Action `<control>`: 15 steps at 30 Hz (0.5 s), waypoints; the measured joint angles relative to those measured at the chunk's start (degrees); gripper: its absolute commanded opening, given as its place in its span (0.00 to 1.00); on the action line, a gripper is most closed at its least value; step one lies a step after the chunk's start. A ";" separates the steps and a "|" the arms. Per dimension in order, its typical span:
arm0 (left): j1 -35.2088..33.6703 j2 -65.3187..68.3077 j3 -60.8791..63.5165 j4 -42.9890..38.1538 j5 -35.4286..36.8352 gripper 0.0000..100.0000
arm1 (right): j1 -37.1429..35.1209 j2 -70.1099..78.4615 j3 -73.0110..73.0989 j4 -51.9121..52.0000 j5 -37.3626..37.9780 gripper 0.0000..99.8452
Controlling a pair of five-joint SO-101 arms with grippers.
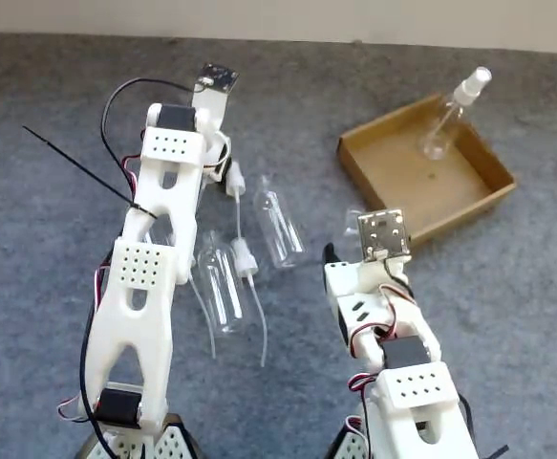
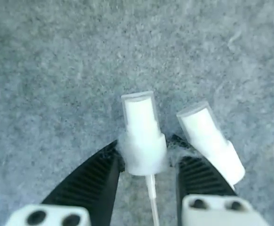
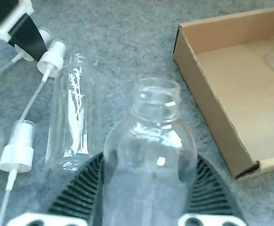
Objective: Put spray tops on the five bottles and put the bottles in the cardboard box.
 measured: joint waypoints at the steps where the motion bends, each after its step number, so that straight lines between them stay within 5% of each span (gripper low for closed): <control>1: 0.00 0.00 0.00 0.00 0.00 0.13 | 0.00 0.00 0.00 0.00 0.00 0.12; 15: 0.00 0.09 -1.58 2.20 0.00 0.05 | 0.00 0.00 0.00 0.00 0.00 0.12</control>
